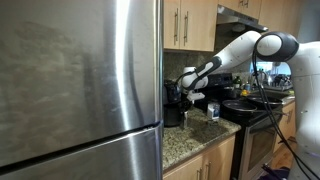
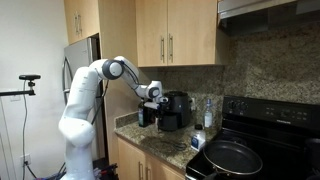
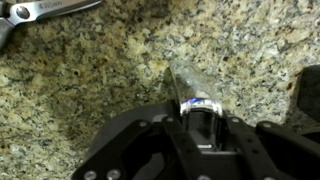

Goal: Open the air fryer and the right-sided cabinet door

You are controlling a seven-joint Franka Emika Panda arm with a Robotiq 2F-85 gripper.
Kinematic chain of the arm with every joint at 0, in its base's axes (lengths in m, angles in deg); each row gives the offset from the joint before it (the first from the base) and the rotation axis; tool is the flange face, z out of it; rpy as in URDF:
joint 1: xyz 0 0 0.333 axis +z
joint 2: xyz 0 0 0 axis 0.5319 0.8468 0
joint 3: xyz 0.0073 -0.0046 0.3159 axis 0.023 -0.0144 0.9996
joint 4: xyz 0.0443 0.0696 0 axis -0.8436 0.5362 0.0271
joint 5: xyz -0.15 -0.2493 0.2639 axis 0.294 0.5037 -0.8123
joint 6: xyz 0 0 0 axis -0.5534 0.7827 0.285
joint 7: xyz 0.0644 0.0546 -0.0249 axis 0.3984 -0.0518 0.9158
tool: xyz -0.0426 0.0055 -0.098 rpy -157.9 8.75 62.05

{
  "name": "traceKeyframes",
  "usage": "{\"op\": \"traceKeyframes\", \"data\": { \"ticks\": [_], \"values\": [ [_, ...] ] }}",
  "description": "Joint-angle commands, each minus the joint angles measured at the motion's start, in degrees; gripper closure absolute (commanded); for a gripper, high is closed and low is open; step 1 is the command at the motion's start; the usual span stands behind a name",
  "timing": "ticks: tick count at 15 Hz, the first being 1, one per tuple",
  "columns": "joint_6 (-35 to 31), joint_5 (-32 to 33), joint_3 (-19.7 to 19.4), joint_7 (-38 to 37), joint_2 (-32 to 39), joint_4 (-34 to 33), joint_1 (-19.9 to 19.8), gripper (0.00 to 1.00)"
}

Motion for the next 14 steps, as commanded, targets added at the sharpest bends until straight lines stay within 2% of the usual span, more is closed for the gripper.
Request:
{"op": "traceKeyframes", "data": {
  "ticks": [1, 3, 4, 5, 7, 12, 14],
  "values": [
    [2.6, 1.1, 0.1, 0.5, 3.3, -0.5, -1.1, 0.94],
    [-3.3, 9.1, -1.7, -2.1, 3.2, 0.8, 0.3, 0.94],
    [-3.1, 11.6, -2.0, -3.4, 3.3, 0.4, 0.6, 0.94],
    [-3.6, 12.5, -1.5, -3.0, 2.8, 0.9, 0.6, 0.51],
    [-4.4, 15.3, -1.5, -4.1, 2.7, 1.6, 0.8, 0.44],
    [-7.1, 14.0, -0.6, -1.5, 3.8, 2.1, 0.0, 0.02],
    [-7.9, 16.1, -1.1, -0.3, 3.8, 2.2, 0.2, 0.00]
  ]
}}
